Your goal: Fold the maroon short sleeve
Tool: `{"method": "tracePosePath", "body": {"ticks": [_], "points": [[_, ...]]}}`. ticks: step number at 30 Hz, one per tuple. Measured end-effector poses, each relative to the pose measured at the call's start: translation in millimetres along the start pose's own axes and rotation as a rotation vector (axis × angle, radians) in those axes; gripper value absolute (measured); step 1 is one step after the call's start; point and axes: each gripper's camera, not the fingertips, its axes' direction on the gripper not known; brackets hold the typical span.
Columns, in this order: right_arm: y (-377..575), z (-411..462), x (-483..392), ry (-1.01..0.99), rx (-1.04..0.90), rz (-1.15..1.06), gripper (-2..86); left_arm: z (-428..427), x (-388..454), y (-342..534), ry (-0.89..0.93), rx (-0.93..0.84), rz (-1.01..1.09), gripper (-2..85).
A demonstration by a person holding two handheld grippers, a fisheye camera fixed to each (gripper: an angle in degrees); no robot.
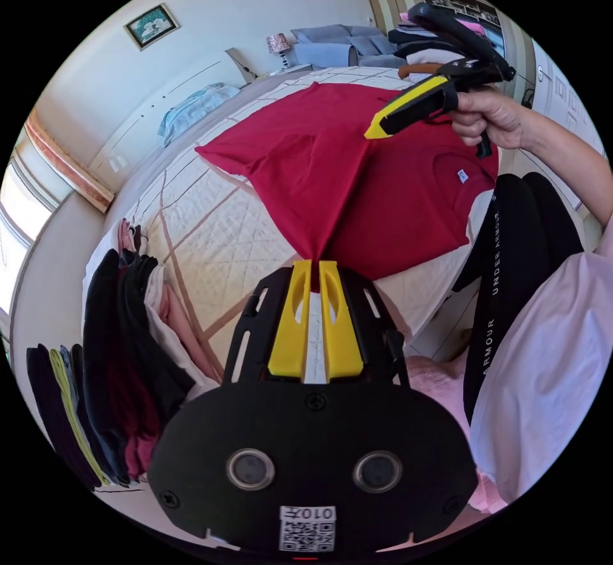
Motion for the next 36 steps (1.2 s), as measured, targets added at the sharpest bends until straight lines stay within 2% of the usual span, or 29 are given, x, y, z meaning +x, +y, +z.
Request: {"method": "tracePosePath", "body": {"ticks": [1, 8, 13, 17, 20, 21, 24, 27, 31, 36], "points": [[3, 12, 0, -0.010, -0.038, -0.012, 2.5, 0, 2, -3, -0.008, -0.016, 0.028, 0.7], [19, -6, 2, 0.010, 0.067, 0.069, 2.7, -13, 9, -6, -0.050, -0.045, 0.074, 0.6], [26, -11, -6, 0.019, 0.080, 0.078, 2.8, -19, 3, 1, -0.006, -0.058, -0.008, 1.8], [25, -21, -29, 0.058, 0.191, 0.041, 3.0, -32, -8, 7, -0.004, -0.074, -0.078, 3.4], [17, 5, -37, 0.077, 0.085, 0.003, 3.6, -49, -13, 4, -0.008, -0.002, -0.095, 5.0], [15, 15, -36, 0.075, 0.027, -0.002, 3.8, -48, -11, -1, 0.029, 0.029, -0.066, 5.5], [19, 5, -32, 0.001, 0.040, -0.031, 4.6, -27, 12, -14, 0.115, 0.025, 0.103, 6.2], [43, -34, -29, 0.006, 0.106, -0.095, 6.1, -32, 54, -13, 0.072, 0.107, 0.321, 6.8], [118, -64, -25, 0.144, 0.070, -0.180, 8.8, -36, 97, 0, 0.080, 0.177, 0.581, 7.5], [203, -64, -52, 0.358, -0.003, -0.301, 11.4, -22, 124, 13, -0.052, 0.135, 0.709, 8.3]]}}
